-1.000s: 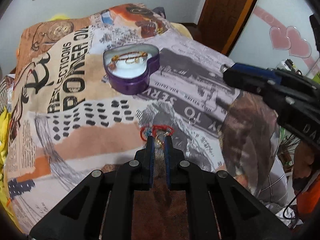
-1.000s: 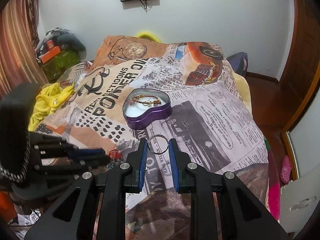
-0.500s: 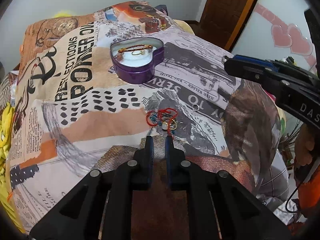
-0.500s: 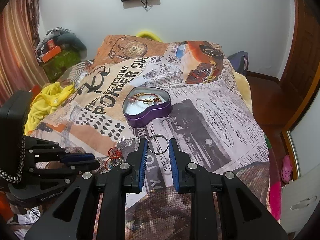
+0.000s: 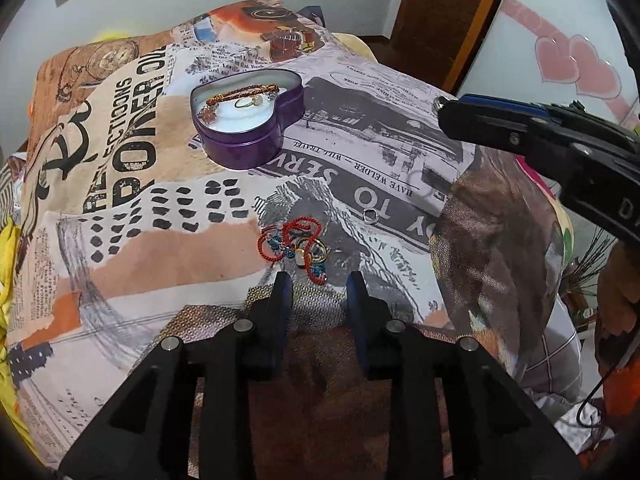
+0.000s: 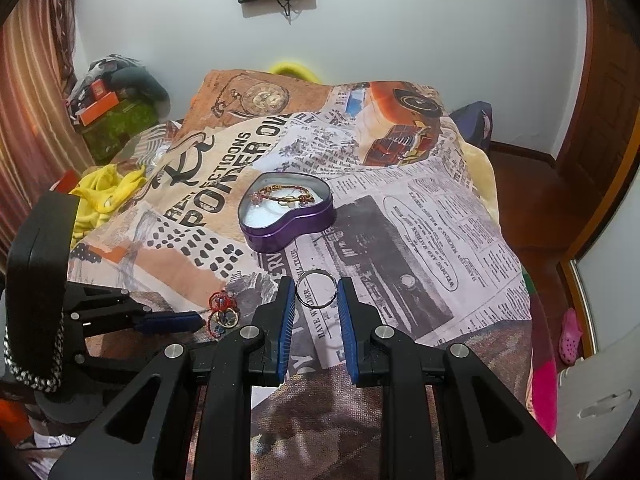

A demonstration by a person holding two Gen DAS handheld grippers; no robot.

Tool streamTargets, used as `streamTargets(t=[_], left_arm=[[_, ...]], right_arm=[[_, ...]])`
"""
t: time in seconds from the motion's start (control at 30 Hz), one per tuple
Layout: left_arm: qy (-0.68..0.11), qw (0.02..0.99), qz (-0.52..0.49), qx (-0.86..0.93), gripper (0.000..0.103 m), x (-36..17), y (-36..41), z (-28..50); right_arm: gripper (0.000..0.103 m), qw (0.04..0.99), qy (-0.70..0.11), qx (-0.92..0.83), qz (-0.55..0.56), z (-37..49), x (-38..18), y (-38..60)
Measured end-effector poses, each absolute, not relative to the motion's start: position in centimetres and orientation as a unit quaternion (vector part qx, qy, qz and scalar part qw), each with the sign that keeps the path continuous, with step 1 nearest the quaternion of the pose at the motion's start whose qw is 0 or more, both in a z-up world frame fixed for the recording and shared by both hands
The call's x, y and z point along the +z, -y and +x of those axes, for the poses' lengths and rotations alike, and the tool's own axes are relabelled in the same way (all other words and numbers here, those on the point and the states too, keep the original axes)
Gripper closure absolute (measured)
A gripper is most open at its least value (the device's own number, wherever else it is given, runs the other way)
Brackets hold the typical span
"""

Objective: Organize jewelry

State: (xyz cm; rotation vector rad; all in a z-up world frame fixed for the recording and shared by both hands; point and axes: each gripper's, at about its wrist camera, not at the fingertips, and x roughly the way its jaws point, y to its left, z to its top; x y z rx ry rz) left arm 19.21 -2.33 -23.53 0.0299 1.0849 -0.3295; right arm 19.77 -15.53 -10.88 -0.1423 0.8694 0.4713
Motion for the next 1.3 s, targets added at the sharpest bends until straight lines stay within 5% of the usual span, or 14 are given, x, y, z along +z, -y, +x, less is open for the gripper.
streamTargets(t=[0.1,0.17,0.2,0.73,1.1,1.3], left_arm=[[-0.513,0.845,-0.005,-0.152,0.076,-23.8,2.1,19.8],[-0.512,0.845,-0.005,-0.152,0.097,-23.9,2.2,19.9],[-0.514,0.844,-0.004,-0.153,0.099,-23.9,2.3,19.9],[-0.447,0.884,-0.01,-0.135,0.103,-17.8,0.1,18.6],[-0.431,0.892,-0.012,-0.136,0.101,-16.0,-0.8,19.5],[-0.487,0.863,-0.003,-0.133,0.076,-20.3,-0.4,21.2]], right_arm=[[0.084,0.877,-0.417,0.228,-0.067,19.7,-10.9,15.5],[0.084,0.877,-0.417,0.229,-0.068,19.6,-10.9,15.5],[0.084,0.876,-0.418,0.23,-0.069,19.6,-10.9,15.4],[0.084,0.88,-0.409,0.232,-0.068,19.4,-10.2,15.4],[0.084,0.886,-0.392,0.237,-0.07,19.5,-8.9,14.7],[0.084,0.883,-0.397,0.238,-0.073,19.6,-9.4,14.5]])
